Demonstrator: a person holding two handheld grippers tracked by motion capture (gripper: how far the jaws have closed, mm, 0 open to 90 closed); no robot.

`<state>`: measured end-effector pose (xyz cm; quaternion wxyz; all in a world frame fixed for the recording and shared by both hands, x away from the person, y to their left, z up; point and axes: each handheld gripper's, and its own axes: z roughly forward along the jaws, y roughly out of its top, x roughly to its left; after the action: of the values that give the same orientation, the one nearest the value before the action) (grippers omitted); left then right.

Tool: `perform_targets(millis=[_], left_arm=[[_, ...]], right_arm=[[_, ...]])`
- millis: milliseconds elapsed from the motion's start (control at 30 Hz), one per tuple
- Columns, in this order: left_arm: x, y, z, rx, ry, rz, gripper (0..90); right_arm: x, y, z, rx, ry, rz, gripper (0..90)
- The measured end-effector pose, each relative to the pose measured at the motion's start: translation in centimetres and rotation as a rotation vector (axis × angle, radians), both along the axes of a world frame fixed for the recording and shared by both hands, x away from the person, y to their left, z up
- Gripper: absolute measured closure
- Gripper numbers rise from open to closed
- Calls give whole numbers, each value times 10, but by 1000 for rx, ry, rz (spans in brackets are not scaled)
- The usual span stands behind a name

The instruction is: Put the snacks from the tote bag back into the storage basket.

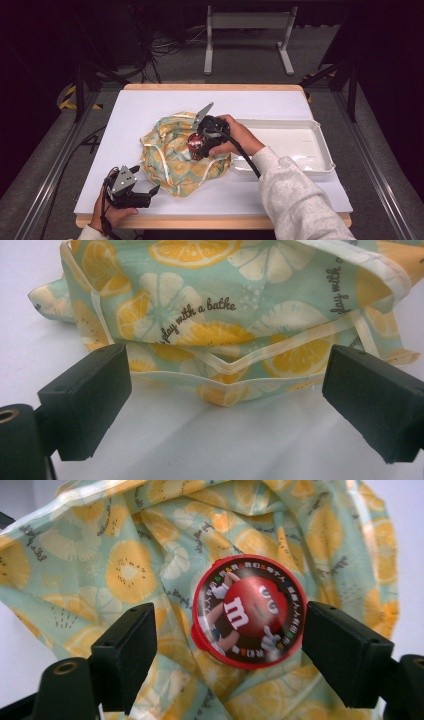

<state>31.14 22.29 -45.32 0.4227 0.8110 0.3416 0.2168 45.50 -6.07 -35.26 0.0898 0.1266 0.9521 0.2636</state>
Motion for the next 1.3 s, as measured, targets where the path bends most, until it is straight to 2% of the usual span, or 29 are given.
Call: perform_targets(millis=[133, 200, 267, 400, 433, 567, 700, 867, 1133, 1300], left_arm=[[-1, 1, 0, 3, 3, -1, 61], [-1, 1, 0, 0, 2, -2, 61], [-1, 1, -1, 0, 2, 0, 61], [-1, 1, -1, 1, 5, -2, 61], [-1, 1, -1, -1, 6, -2, 61], [-1, 2, -1, 5, 7, -4, 61], [-1, 2, -1, 3, 6, -4, 61], [-2, 3, -2, 12, 5, -5, 61], [-2, 3, -1, 6, 2, -2, 61], [-2, 3, -1, 11, 4, -5, 61]], right_arm=[[6, 7, -7, -43, 5, -13, 206], [7, 8, -8, -42, -1, -15, 206], [11, 9, -7, -35, 14, -23, 209], [19, 11, -11, -81, 14, -51, 181], [21, 11, -13, -77, 40, -61, 181], [25, 12, -20, -80, 93, -57, 231], [25, 15, -22, -85, 94, -54, 252], [24, 17, -22, -115, 81, -56, 252], [23, 19, -23, -108, 82, -73, 255], [21, 21, -22, -116, 68, -72, 256]])
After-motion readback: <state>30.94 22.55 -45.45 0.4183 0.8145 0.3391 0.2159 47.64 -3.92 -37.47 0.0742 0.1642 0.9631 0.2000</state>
